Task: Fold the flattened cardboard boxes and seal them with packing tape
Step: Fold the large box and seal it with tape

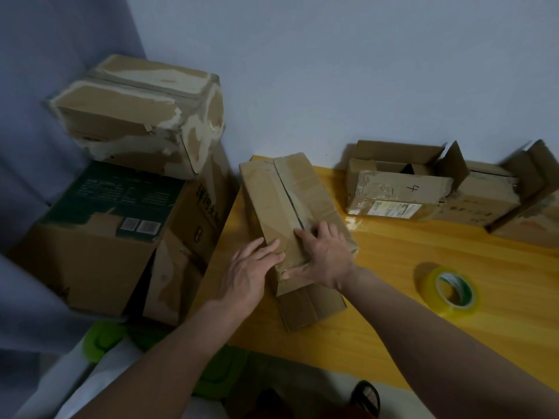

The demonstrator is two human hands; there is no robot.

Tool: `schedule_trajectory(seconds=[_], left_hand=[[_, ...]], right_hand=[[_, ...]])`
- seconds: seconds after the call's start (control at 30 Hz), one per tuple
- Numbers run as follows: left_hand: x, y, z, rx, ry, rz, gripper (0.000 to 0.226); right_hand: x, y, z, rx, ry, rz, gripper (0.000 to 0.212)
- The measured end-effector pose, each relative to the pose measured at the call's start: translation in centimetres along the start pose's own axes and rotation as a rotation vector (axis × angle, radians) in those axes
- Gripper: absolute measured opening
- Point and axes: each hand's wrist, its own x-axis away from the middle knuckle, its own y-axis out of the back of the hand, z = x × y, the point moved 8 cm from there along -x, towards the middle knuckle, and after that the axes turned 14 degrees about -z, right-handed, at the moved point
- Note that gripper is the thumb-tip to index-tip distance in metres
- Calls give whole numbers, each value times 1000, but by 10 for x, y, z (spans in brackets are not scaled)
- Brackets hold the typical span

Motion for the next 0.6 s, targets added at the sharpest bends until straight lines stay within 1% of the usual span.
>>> schedule_trajectory(seconds=[0.07,0.13,0.23,0.3,0.4,0.5,0.6], left_hand=[[0,-4,3,1,11,23,63],[0,-7,4,-12,-3,38,67],[0,-9,6,12,-20,37,66],[2,-9,6,43,-9,21,63],[3,-10,5,50,-14,17,61],[1,-7,2,71,-14,1,64],[7,-7,0,114,-55,-35,52]], right_hand=[[4,-4,3,81,10,-42,102],[7,-7,3,105,17,-41,102],[6,-9,1,54,20,66,117],[7,-9,7,41,-13,97,123],[9,-11,17,80,-81,21,117],[9,-13,19,148,-84,-41,114],[10,-12,18,155,-44,-32,112]])
